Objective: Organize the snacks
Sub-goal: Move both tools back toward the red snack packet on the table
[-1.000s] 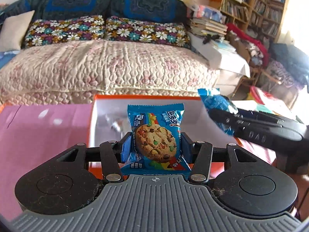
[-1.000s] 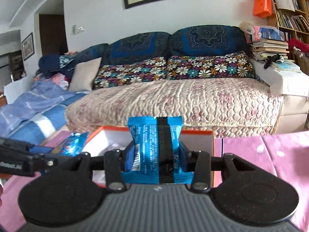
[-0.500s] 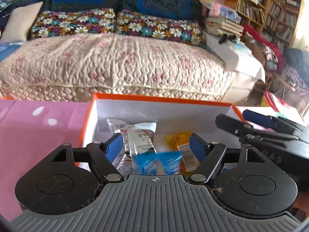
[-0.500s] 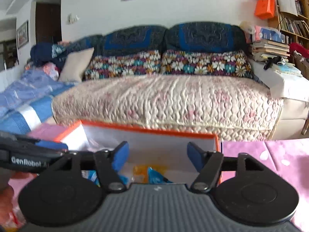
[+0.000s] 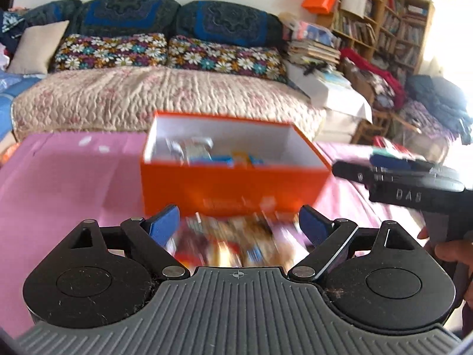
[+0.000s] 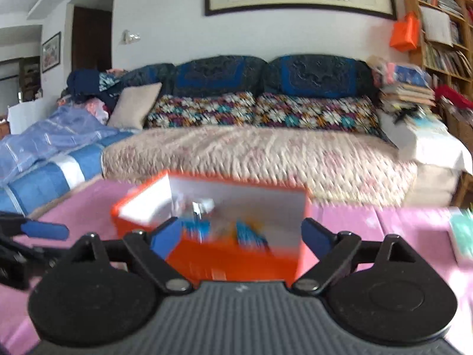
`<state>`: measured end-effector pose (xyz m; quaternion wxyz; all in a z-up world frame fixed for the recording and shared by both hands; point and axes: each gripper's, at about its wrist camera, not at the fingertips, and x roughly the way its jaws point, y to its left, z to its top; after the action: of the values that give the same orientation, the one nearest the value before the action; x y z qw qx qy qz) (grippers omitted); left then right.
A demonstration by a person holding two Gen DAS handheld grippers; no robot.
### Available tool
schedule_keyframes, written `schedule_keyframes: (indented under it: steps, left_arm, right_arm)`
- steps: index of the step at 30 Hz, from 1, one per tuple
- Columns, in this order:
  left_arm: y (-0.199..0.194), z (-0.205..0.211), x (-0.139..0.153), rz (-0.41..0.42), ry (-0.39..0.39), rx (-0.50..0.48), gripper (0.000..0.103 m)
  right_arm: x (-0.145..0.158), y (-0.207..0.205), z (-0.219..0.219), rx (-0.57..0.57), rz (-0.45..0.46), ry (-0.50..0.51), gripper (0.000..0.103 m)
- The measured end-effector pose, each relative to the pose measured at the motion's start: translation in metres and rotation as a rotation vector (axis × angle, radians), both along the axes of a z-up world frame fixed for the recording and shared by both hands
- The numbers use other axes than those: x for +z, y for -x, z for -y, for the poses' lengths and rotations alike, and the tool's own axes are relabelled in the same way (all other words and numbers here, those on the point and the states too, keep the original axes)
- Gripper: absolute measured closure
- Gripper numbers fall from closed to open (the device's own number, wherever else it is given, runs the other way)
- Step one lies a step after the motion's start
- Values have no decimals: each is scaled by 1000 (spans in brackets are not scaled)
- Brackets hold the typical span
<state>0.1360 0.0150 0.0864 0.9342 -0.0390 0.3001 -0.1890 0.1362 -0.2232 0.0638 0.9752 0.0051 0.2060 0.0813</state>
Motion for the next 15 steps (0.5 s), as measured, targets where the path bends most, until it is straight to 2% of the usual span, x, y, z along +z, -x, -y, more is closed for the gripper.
schedule_keyframes:
  steps: [5, 10, 15]
  left_arm:
    - [60, 11, -22, -23, -14, -26, 29]
    - [102, 19, -47, -62, -49, -22, 29]
    - [123, 21, -75, -129, -78, -2, 29]
  right_arm:
    - [-40, 58, 25, -59, -125, -47, 13]
    - [-58, 102, 41, -111, -147, -60, 13]
    - [-75, 131, 50, -113, -182, -103, 13]
